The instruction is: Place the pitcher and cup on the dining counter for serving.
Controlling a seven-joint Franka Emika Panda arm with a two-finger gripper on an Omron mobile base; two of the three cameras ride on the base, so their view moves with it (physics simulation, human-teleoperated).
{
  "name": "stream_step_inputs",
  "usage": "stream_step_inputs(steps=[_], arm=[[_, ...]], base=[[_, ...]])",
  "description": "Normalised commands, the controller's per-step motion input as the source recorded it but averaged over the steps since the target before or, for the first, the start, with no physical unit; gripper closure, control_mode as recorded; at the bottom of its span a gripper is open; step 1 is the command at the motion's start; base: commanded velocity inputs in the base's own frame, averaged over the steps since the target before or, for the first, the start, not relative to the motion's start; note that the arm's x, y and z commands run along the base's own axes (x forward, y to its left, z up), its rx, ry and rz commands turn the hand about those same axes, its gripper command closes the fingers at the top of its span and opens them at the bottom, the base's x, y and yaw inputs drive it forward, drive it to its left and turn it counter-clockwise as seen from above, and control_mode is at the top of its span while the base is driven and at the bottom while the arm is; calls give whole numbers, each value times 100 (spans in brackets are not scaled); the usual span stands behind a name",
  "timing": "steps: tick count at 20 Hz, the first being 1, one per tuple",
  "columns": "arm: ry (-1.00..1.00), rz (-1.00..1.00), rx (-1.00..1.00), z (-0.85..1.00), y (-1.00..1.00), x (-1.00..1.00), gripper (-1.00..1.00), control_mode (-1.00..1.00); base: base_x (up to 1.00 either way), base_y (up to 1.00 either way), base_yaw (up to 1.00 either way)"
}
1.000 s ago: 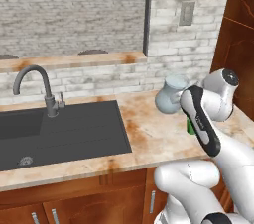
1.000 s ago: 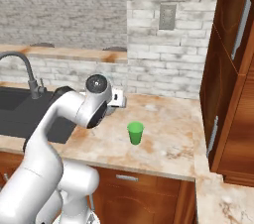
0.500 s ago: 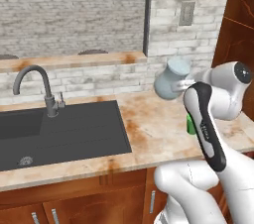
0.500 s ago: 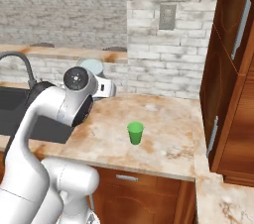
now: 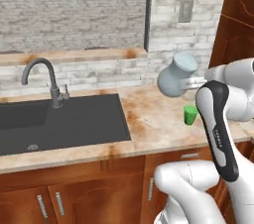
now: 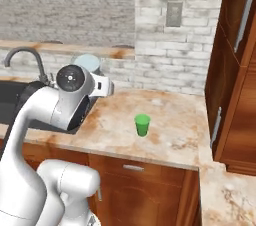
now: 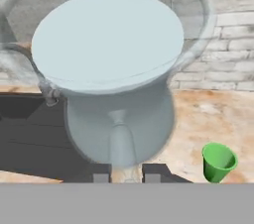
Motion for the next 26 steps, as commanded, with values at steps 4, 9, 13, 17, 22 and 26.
stream_step_inputs(steps=[4,9,13,17,22,26], arm=[[0,0,0,0,0,0,100,100],[0,0,0,0,0,0,100,100],[0,0,0,0,0,0,100,100],[0,0,0,0,0,0,100,100],[0,0,0,0,0,0,100,100],[0,0,0,0,0,0,100,100]], base=[[-70,62,47],[-5,85,81],[0,43,99],[0,32,100],[0,32,98],[77,40,64]])
